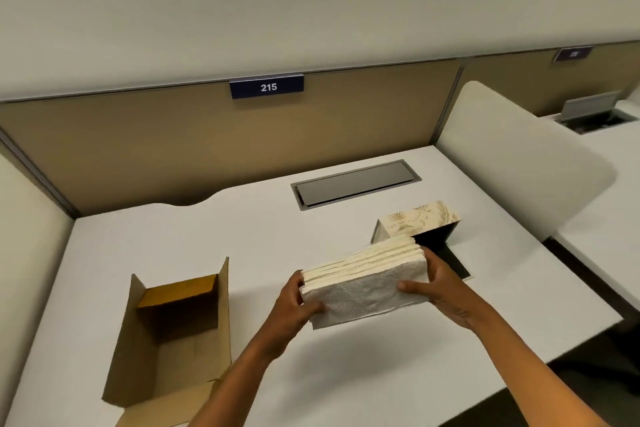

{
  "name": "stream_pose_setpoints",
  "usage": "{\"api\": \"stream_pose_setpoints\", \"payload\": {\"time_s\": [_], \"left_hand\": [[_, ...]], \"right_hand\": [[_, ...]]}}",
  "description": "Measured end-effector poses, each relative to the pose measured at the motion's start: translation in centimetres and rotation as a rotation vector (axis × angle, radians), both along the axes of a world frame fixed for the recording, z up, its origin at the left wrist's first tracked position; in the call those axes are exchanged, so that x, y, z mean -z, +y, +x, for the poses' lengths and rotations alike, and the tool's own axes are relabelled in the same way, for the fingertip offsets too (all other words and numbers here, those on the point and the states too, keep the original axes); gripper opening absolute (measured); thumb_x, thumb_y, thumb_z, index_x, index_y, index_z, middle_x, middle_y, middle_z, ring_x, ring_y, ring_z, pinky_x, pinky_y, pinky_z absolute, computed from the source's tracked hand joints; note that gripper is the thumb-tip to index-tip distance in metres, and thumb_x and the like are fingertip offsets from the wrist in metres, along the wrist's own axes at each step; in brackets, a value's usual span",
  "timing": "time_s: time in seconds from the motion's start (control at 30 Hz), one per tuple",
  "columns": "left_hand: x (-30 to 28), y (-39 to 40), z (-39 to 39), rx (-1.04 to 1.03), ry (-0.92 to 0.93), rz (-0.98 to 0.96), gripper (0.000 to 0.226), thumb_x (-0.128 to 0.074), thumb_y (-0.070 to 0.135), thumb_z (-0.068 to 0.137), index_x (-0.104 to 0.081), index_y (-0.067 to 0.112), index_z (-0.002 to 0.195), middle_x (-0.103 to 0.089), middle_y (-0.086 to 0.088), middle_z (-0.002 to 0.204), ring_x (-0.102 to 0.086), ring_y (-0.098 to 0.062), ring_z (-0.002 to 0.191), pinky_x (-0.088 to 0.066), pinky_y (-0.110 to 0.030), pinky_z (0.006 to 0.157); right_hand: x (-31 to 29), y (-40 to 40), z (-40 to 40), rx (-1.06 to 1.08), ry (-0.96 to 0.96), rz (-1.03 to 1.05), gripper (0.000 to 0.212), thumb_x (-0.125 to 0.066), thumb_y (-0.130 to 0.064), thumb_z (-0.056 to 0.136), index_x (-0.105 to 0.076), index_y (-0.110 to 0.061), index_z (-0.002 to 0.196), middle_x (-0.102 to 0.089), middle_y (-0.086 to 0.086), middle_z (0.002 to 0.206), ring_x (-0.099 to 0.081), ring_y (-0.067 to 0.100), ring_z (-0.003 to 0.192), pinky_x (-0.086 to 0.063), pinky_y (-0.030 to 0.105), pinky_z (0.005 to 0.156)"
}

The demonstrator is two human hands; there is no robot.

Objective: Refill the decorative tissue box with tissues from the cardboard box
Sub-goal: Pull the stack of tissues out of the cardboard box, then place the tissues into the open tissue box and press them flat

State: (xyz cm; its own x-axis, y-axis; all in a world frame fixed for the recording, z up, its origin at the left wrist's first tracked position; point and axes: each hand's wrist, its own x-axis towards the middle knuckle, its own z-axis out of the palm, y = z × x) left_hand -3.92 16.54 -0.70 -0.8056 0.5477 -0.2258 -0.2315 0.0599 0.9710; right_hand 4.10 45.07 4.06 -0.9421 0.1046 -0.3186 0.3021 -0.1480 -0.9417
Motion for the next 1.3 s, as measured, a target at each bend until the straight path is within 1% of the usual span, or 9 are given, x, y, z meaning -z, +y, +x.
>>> {"api": "stream_pose_setpoints", "payload": {"time_s": [0.07, 0.2, 0.37, 0.6, 0.83, 0.97, 1.13, 1.23, 1.3], "left_hand": [[0.4, 2.1, 0.1, 0.058, 0.035, -0.056, 0.045, -0.067, 0.001, 0.078, -0.058, 0.022, 0.116, -0.069, 0.003, 0.118, -0.064, -0.019, 0.112, -0.053, -0.035, 0.096], [1.2, 5.6, 0.1, 0.132, 0.071, -0.126, 0.049, -0.067, -0.001, 0.076, -0.056, 0.022, 0.119, -0.067, 0.004, 0.119, -0.064, -0.012, 0.111, -0.054, -0.029, 0.093], [2.3, 11.4, 0.1, 0.15, 0.144, -0.21, 0.052, -0.07, 0.003, 0.076, -0.054, 0.021, 0.122, -0.066, 0.006, 0.123, -0.063, -0.005, 0.111, -0.054, -0.028, 0.095], [4.0, 19.5, 0.3, 0.068, 0.259, -0.323, 0.05, -0.071, 0.005, 0.077, -0.054, 0.017, 0.122, -0.066, 0.007, 0.121, -0.063, -0.001, 0.109, -0.054, -0.023, 0.094], [6.0, 25.9, 0.4, -0.074, 0.327, -0.425, 0.049, -0.069, 0.0, 0.077, -0.049, 0.021, 0.117, -0.064, 0.008, 0.114, -0.063, -0.007, 0.102, -0.048, -0.004, 0.078], [7.7, 28.1, 0.1, -0.155, 0.34, -0.467, 0.052, -0.069, -0.001, 0.076, -0.047, 0.027, 0.113, -0.065, 0.012, 0.106, -0.065, -0.005, 0.097, -0.053, -0.013, 0.076], [9.8, 29.5, -0.7, -0.184, 0.34, -0.524, 0.058, -0.066, -0.002, 0.074, -0.045, 0.034, 0.114, -0.066, 0.011, 0.108, -0.065, -0.006, 0.097, -0.057, -0.02, 0.076], [11.0, 30.1, -1.3, -0.215, 0.341, -0.539, 0.059, -0.064, -0.004, 0.075, -0.046, 0.038, 0.113, -0.065, 0.015, 0.108, -0.064, -0.005, 0.098, -0.056, -0.02, 0.077], [11.9, 30.4, -1.4, -0.221, 0.331, -0.548, 0.058, -0.061, -0.005, 0.075, -0.046, 0.034, 0.116, -0.064, 0.012, 0.11, -0.062, -0.005, 0.1, -0.056, -0.022, 0.08]], "right_hand": [[0.8, 2.0, 1.7, 0.006, -0.034, 0.044, 0.077, -0.085, -0.002, 0.066, -0.052, -0.023, 0.133, -0.065, 0.003, 0.129, -0.061, 0.019, 0.121, -0.048, 0.036, 0.102], [2.3, 5.5, 3.6, 0.03, -0.081, 0.11, 0.072, -0.084, -0.001, 0.068, -0.054, -0.026, 0.129, -0.068, 0.0, 0.124, -0.064, 0.016, 0.116, -0.054, 0.026, 0.092], [4.2, 11.7, 4.0, 0.015, -0.113, 0.223, 0.083, -0.092, -0.015, 0.062, -0.05, -0.027, 0.133, -0.067, -0.005, 0.125, -0.063, 0.012, 0.116, -0.052, 0.033, 0.099], [5.9, 20.2, 1.7, -0.087, -0.094, 0.398, 0.082, -0.093, -0.016, 0.06, -0.05, -0.022, 0.13, -0.064, -0.008, 0.123, -0.06, 0.007, 0.114, -0.054, 0.019, 0.089], [8.7, 26.4, -2.5, -0.185, -0.088, 0.533, 0.084, -0.094, -0.019, 0.056, -0.047, -0.025, 0.125, -0.064, -0.011, 0.117, -0.062, 0.008, 0.111, -0.054, 0.022, 0.087], [9.8, 28.0, -4.6, -0.231, -0.073, 0.57, 0.087, -0.092, -0.014, 0.057, -0.042, -0.03, 0.126, -0.064, -0.012, 0.115, -0.062, 0.005, 0.107, -0.054, 0.019, 0.082], [11.5, 29.3, -6.3, -0.253, -0.045, 0.59, 0.098, -0.09, -0.014, 0.058, -0.036, -0.037, 0.136, -0.061, -0.014, 0.117, -0.06, 0.004, 0.107, -0.05, 0.009, 0.079], [13.0, 29.7, -6.9, -0.251, -0.062, 0.604, 0.095, -0.091, -0.015, 0.058, -0.038, -0.036, 0.134, -0.06, -0.014, 0.116, -0.06, 0.005, 0.106, -0.052, 0.01, 0.078], [14.1, 29.7, -7.2, -0.257, -0.082, 0.614, 0.09, -0.091, -0.014, 0.059, -0.04, -0.032, 0.131, -0.061, -0.014, 0.114, -0.06, 0.003, 0.103, -0.052, 0.01, 0.075]]}}
